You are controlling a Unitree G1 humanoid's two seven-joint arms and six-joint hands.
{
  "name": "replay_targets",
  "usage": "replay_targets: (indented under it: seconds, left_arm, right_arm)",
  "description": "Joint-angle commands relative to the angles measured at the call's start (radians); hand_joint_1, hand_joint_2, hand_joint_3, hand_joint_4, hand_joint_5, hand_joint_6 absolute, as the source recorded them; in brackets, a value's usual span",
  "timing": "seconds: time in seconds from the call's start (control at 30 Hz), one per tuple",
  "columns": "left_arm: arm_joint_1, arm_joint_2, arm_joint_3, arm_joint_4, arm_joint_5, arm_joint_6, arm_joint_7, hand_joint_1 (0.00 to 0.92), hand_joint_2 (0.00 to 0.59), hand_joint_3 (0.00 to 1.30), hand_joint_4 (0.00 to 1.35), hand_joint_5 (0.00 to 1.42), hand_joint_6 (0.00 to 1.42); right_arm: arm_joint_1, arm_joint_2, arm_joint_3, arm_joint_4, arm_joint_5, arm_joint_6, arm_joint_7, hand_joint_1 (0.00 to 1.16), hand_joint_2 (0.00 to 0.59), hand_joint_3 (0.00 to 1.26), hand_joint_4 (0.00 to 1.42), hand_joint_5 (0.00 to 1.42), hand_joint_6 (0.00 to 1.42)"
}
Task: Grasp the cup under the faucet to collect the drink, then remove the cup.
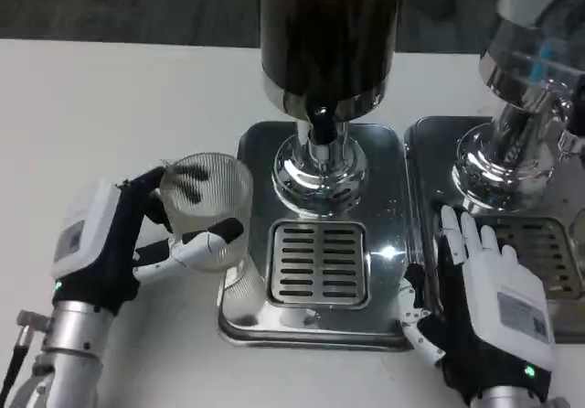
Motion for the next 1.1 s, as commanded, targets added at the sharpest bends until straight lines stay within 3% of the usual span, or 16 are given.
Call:
replay_targets:
  seconds: [0.03, 0.43, 0.57, 0.87, 1.1]
  left_arm:
    - [0.000, 0.022, 0.015, -0.040, -0.007, -0.041, 0.033, 0.448, 0.085, 0.54, 0.63, 0.85, 0.76]
    - [-0.055, -0.019, -0.079, -0.048, 0.071, -0.058, 0.020, 0.457, 0.080, 0.54, 0.63, 0.85, 0.76]
    - [-0.079, -0.029, -0.097, -0.014, 0.088, -0.047, 0.033, 0.458, 0.080, 0.54, 0.63, 0.85, 0.77]
    - [-0.181, -0.085, -0.157, 0.090, 0.112, -0.018, 0.017, 0.458, 0.079, 0.54, 0.63, 0.85, 0.76]
    - [-0.219, -0.104, -0.189, 0.124, 0.127, -0.019, 0.015, 0.459, 0.075, 0.54, 0.63, 0.85, 0.76]
  right_arm:
    - [0.002, 0.006, -0.001, 0.007, 0.004, 0.003, -0.013, 0.36, 0.582, 0.02, 0.00, 0.00, 0.00]
    - [0.013, 0.015, -0.003, -0.003, -0.011, 0.019, -0.038, 0.36, 0.582, 0.02, 0.00, 0.00, 0.00]
    - [0.029, 0.034, -0.003, -0.016, -0.040, 0.048, -0.076, 0.36, 0.583, 0.02, 0.00, 0.00, 0.00]
    - [0.046, 0.048, -0.004, -0.031, -0.041, 0.070, -0.096, 0.36, 0.586, 0.02, 0.00, 0.00, 0.00]
    - [0.056, 0.054, -0.003, -0.038, -0.037, 0.079, -0.100, 0.36, 0.586, 0.02, 0.00, 0.00, 0.00]
